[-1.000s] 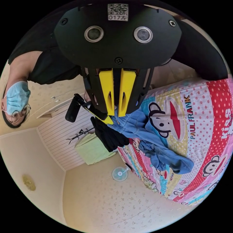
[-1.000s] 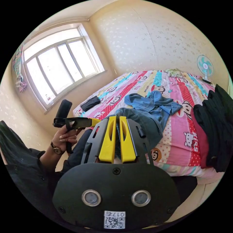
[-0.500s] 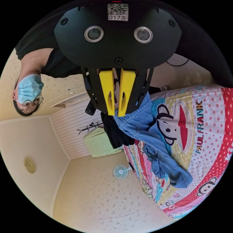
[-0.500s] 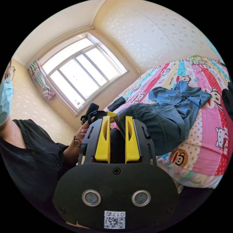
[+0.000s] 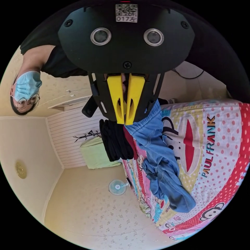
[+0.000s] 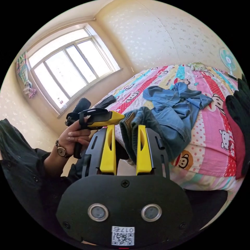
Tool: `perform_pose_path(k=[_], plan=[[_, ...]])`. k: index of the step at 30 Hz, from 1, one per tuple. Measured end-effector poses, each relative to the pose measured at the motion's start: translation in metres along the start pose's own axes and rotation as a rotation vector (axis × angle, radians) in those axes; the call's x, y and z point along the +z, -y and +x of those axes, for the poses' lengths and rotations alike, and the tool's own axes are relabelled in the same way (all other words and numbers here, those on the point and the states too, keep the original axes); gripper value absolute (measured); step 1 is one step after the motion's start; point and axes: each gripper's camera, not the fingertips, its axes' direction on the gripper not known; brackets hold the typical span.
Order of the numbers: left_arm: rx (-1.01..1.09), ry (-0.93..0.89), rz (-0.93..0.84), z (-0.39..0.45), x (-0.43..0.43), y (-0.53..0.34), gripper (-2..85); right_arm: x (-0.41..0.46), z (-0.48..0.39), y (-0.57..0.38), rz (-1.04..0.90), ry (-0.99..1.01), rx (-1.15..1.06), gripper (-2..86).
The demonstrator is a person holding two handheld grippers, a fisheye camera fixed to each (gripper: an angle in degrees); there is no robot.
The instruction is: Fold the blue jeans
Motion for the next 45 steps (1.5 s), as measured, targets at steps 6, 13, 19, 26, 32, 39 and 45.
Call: perform_pose_path(k=[6,13,19,26,32,39,45], plan=[[-0.008,-0.016,0.021,0.000,-0.012,0.018,6.4,-0.003,-0.001,0.012,-0.038,-0.061,-0.111,5.4],[-0.140,-0.001,-0.122,-0.013,0.005,0.057,23.1,-0.005,-0.010,0.023,-0.041,-0.119,-0.239,4.1],[-0.224,0.023,-0.211,-0.033,0.029,0.083,14.5,-0.002,-0.015,0.027,-0.124,-0.236,-0.379,4.6],[-0.248,-0.118,-0.218,-0.031,0.027,0.099,7.8,-0.076,0.029,0.014,-0.143,-0.192,-0.281,3.3],[-0.227,-0.139,-0.209,-0.013,0.020,0.110,7.6,-0.132,0.175,-0.018,-0.123,0.053,0.416,12.8],[-0.253,-0.218,-0.196,-0.001,0.019,0.113,7.4,-0.091,0.265,-0.061,-0.073,0.729,0.756,18.1],[-0.261,-0.302,-0.108,0.010,0.000,0.102,7.3,-0.068,0.276,-0.082,0.150,1.297,0.790,13.7]])
